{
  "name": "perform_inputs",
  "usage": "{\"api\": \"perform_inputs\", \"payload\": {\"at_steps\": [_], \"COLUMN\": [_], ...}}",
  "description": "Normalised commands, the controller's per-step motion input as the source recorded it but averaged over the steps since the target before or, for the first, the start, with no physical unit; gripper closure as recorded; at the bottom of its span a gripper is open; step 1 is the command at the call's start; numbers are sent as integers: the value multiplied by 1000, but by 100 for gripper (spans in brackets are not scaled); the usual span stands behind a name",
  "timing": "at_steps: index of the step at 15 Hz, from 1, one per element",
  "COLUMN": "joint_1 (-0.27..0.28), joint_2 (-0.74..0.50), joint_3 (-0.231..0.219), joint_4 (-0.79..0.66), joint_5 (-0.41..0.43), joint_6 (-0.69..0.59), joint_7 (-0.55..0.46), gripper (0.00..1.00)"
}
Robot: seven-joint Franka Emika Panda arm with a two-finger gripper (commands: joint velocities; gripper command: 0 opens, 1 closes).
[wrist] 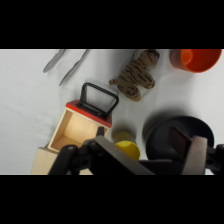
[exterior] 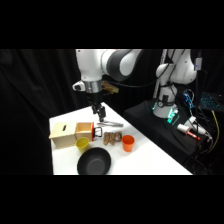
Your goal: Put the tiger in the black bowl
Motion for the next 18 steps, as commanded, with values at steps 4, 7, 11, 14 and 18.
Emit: {"api": "perform_inputs", "payload": {"at_steps": [4, 7, 11, 14, 18], "joint_1": [-36, -53, -18, 25, 75], "joint_2": [5, 6, 6, 41, 96], "joint_3": [19, -6, -43, -23, -5], "joint_4": [-51, -187, -259, -230, -141], "joint_5": [18, 95, 72, 116, 122], "joint_6": [99, 268, 387, 354, 314], "joint_7": [78, 178, 349, 335, 231], "gripper": [0, 0, 0, 0, 0]}}
